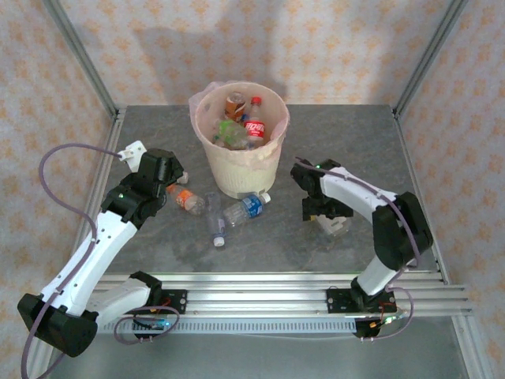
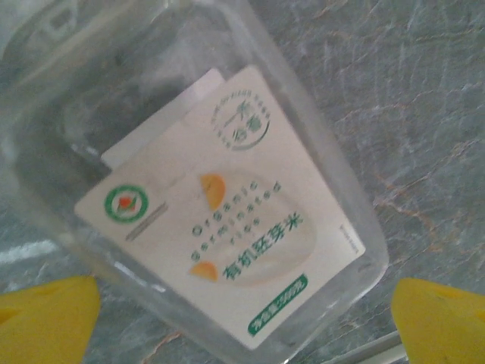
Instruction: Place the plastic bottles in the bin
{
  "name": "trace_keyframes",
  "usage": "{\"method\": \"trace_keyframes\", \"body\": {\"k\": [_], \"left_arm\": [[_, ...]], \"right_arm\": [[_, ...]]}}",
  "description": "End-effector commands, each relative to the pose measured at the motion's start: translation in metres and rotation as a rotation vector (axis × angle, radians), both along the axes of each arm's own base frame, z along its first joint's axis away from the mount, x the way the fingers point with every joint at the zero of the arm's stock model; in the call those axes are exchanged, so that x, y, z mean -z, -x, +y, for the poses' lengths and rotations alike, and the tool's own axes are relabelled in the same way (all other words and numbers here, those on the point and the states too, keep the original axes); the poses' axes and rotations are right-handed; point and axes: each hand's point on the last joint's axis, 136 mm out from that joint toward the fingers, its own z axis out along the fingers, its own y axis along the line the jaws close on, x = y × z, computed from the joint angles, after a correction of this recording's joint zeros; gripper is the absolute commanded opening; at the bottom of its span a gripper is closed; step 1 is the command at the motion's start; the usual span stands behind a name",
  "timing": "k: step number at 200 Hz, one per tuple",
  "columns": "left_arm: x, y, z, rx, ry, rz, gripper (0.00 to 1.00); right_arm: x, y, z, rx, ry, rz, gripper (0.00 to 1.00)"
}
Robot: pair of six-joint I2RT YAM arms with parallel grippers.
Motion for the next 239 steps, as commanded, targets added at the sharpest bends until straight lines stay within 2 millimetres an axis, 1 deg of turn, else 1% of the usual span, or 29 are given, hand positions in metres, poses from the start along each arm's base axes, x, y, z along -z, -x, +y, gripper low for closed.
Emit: {"method": "trace_keyframes", "body": {"k": [1,47,73,96,118,136,162,186,199,221,239], "left_arm": [[-0.006,0.009,0.012,-0.046,-0.019,-0.010,1.00],[-0.007,0.012,0.014,-0.049,-0.032,-0.005,1.00],[-0.007,0.012,0.014,-0.048,-0.031,-0.005,1.00],[-0.007,0.013,0.015,-0.049,-0.036,0.000,1.00],[-0.008,0.013,0.016,-0.052,-0.040,-0.002,1.00],[-0.007,0.014,0.016,-0.052,-0.038,0.000,1.00],[-0.007,0.015,0.017,-0.056,-0.041,-0.001,1.00],[-0.007,0.015,0.017,-0.056,-0.040,-0.004,1.00],[-0.007,0.014,0.017,-0.053,-0.037,-0.004,1.00],[-0.007,0.014,0.016,-0.051,-0.033,-0.003,1.00],[-0.007,0.015,0.016,-0.054,-0.032,-0.003,1.00]], "right_arm": [[-0.010,-0.017,-0.013,0.001,0.071,-0.036,0.99],[-0.003,-0.047,-0.027,0.093,-0.037,-0.082,0.99],[0.000,-0.066,-0.029,0.148,-0.158,-0.104,0.99],[-0.006,-0.079,-0.033,0.181,-0.227,-0.131,0.99],[-0.015,-0.088,-0.030,0.183,-0.290,-0.154,0.99],[-0.018,-0.088,-0.033,0.179,-0.296,-0.149,0.99],[-0.014,-0.075,-0.036,0.164,-0.326,-0.105,0.99],[-0.006,-0.064,-0.049,0.200,-0.357,-0.101,0.99],[-0.006,-0.063,-0.053,0.230,-0.405,-0.120,0.99],[-0.007,-0.065,-0.048,0.246,-0.504,-0.154,0.99],[-0.005,-0.064,-0.043,0.252,-0.543,-0.154,0.99]]}}
